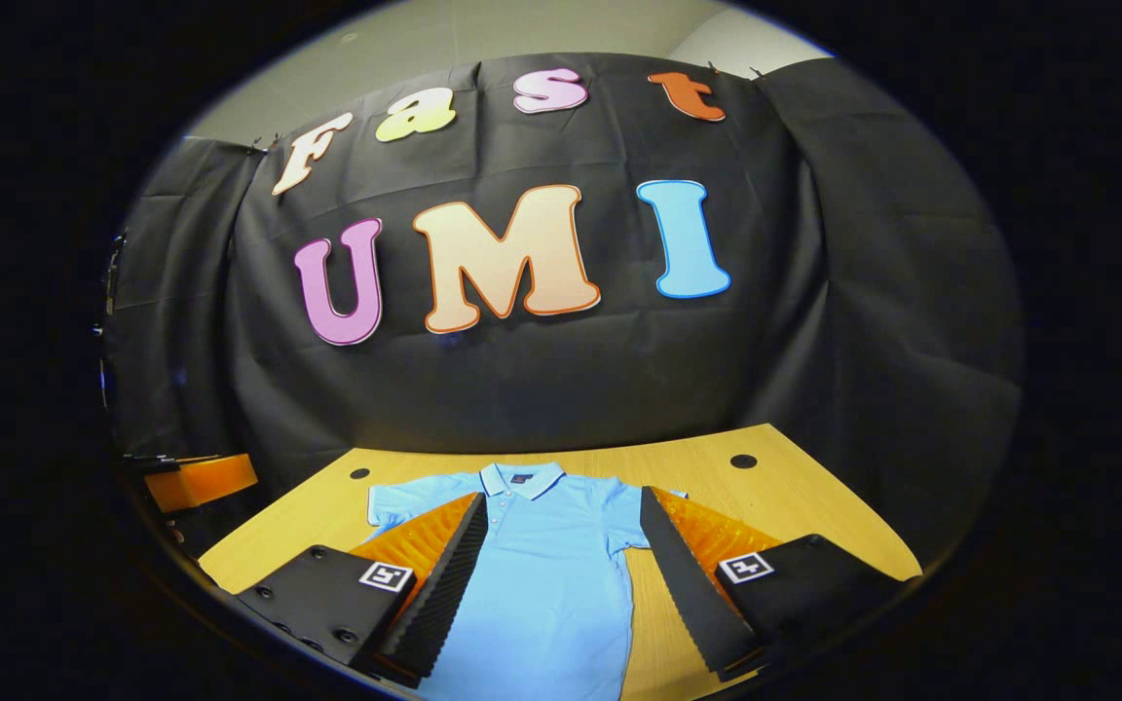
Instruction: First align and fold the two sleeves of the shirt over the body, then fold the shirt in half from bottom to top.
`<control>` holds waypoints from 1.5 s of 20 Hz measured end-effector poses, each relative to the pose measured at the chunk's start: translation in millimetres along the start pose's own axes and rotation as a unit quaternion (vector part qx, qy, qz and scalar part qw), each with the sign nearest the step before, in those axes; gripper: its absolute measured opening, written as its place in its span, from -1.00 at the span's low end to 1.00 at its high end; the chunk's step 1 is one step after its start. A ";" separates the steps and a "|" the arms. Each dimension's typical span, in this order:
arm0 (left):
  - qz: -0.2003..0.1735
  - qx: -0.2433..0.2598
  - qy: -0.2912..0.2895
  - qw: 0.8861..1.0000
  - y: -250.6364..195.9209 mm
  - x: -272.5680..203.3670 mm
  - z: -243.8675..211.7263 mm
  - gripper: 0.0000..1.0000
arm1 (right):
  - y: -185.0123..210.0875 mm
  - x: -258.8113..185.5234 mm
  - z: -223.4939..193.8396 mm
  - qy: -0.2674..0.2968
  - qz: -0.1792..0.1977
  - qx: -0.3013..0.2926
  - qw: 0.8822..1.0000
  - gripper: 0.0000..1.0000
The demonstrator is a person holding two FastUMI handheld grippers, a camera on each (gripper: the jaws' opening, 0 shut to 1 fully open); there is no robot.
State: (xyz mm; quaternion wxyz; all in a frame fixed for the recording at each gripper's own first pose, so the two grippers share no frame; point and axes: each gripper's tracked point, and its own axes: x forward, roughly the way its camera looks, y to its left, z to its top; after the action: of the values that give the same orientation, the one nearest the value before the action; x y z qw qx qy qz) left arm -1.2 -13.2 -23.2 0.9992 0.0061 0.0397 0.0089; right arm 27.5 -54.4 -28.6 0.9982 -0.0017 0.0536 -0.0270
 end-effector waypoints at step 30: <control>0.119 -0.027 0.074 0.990 41.9 4.5 -46.1 0.90 | -159.5 276.1 -172.5 0.217 -0.057 -0.022 0.974 0.87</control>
State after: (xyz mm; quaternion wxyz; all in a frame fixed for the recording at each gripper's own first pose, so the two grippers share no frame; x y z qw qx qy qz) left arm -1.1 29.3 -69.0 0.9850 -0.0170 0.1125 0.1295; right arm 274.5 -228.7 -228.6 0.9593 -0.0209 0.2693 -0.0820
